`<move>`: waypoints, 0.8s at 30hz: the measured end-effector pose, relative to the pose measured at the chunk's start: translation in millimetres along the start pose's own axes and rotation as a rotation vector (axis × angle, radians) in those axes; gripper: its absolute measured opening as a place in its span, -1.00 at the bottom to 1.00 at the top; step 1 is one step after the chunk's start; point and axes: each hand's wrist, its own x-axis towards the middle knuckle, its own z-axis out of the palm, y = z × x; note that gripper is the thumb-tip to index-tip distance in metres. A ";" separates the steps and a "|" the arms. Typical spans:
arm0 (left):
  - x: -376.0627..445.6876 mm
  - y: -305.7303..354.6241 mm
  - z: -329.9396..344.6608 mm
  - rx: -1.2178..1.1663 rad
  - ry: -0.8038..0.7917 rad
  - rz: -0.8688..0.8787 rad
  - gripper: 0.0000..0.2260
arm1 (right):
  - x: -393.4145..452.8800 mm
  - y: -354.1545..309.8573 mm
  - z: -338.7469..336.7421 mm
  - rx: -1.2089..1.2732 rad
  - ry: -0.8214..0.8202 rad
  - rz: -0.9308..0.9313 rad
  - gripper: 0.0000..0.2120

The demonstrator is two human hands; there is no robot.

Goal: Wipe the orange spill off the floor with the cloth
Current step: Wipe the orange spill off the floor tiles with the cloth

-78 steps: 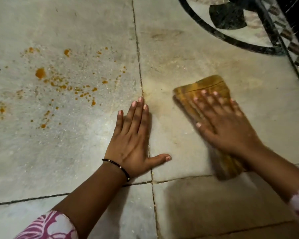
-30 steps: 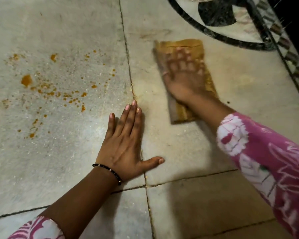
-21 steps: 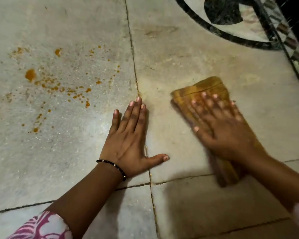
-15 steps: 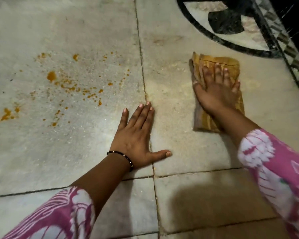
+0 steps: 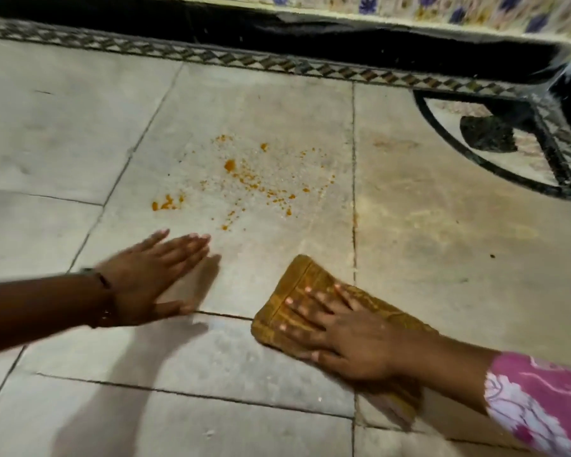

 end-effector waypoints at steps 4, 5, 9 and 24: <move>-30.4 -63.1 8.2 0.088 -0.056 0.093 -0.29 | 46.1 -11.7 -28.0 -0.037 -0.037 -0.034 -0.48; -30.0 -65.2 14.7 0.062 -0.024 0.067 -0.28 | 63.8 -24.2 -31.5 -0.039 -0.019 -0.030 -0.48; -21.3 -37.3 46.5 -0.328 0.168 -0.245 -0.23 | 133.1 -84.0 -36.3 0.038 0.116 -0.041 -0.51; -67.0 -29.6 91.8 -0.482 0.359 0.100 -0.68 | 10.1 -116.7 45.6 0.307 0.498 0.559 -0.54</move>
